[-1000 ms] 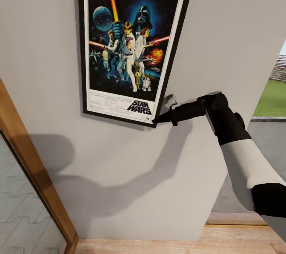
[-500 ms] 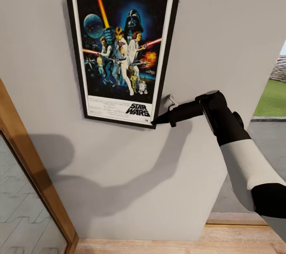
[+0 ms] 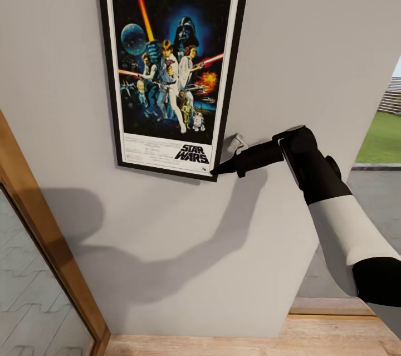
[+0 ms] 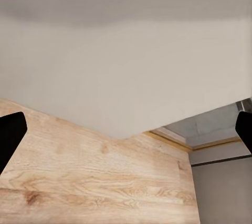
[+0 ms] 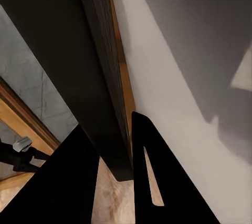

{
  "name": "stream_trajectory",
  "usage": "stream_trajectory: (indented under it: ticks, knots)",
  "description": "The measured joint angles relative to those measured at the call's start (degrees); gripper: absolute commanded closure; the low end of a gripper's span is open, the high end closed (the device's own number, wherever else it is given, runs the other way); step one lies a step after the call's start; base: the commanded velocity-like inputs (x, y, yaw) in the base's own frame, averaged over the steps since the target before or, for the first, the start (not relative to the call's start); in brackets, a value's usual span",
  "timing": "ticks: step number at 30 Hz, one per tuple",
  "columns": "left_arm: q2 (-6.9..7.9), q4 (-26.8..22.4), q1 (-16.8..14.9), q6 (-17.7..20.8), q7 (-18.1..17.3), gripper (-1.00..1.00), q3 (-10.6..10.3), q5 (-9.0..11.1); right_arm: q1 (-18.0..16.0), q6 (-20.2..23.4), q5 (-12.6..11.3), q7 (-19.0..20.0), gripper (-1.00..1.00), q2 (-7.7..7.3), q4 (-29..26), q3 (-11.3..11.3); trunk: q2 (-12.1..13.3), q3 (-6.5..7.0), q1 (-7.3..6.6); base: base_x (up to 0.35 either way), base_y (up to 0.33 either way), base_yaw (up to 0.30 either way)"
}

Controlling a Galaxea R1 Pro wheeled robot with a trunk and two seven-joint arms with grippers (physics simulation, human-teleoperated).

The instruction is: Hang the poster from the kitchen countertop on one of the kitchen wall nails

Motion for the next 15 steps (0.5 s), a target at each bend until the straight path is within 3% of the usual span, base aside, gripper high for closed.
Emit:
stream_trajectory:
  ticks: [15]
  knots:
    - [0.0, 0.0, 0.0, 0.0, 0.0, -1.0, 0.0, 0.0, 0.0, 0.0, 0.0, 0.0, 1.0, 0.0, 0.0, 0.0, 0.0, 0.0, 0.0, -0.039, 0.0, 0.0]
